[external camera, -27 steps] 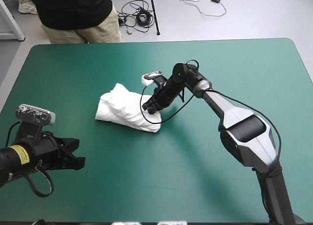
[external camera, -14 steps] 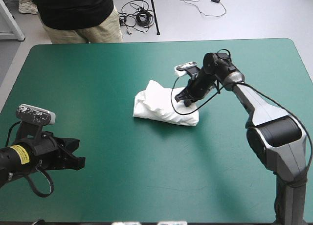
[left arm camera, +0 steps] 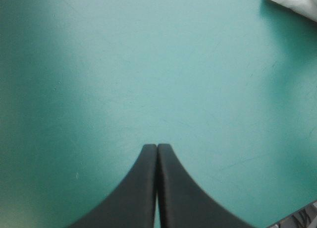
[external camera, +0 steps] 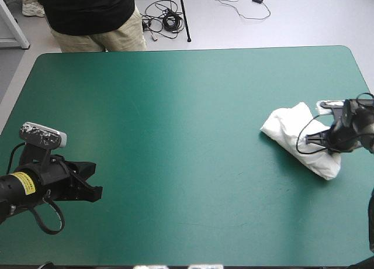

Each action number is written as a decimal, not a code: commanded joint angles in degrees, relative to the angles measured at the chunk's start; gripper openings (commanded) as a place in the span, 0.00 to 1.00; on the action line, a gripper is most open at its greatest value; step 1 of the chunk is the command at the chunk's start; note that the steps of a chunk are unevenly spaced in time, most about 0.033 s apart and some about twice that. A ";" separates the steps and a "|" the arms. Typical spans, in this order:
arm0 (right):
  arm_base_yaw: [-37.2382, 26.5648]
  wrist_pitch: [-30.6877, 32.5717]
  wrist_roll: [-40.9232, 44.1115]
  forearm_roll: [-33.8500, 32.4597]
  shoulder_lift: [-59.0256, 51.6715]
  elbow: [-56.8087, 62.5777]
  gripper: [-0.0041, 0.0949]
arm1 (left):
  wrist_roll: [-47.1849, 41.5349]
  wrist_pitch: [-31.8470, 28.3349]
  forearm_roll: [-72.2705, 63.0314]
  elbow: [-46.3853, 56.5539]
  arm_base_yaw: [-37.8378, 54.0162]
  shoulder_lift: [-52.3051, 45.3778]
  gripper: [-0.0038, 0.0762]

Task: Fold the cloth

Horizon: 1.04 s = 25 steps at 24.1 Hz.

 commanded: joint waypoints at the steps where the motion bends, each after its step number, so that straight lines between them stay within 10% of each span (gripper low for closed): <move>1: -4.69 -3.22 2.38 -3.05 -6.46 3.71 0.02 | -0.03 -4.87 -0.38 -1.32 -0.16 0.23 0.04; 11: -8.19 -4.33 4.02 -2.43 -10.05 6.81 0.06 | -0.03 -4.85 -0.38 -1.32 -0.16 0.23 0.04; 18: -8.19 -2.67 5.21 -2.15 -10.05 6.69 0.64 | -0.03 -4.85 -0.38 -1.32 -0.16 0.23 0.04; 25: -8.19 -0.32 6.50 -2.01 -15.81 6.59 0.52 | -0.03 -4.85 -0.71 -1.32 -0.16 0.23 0.04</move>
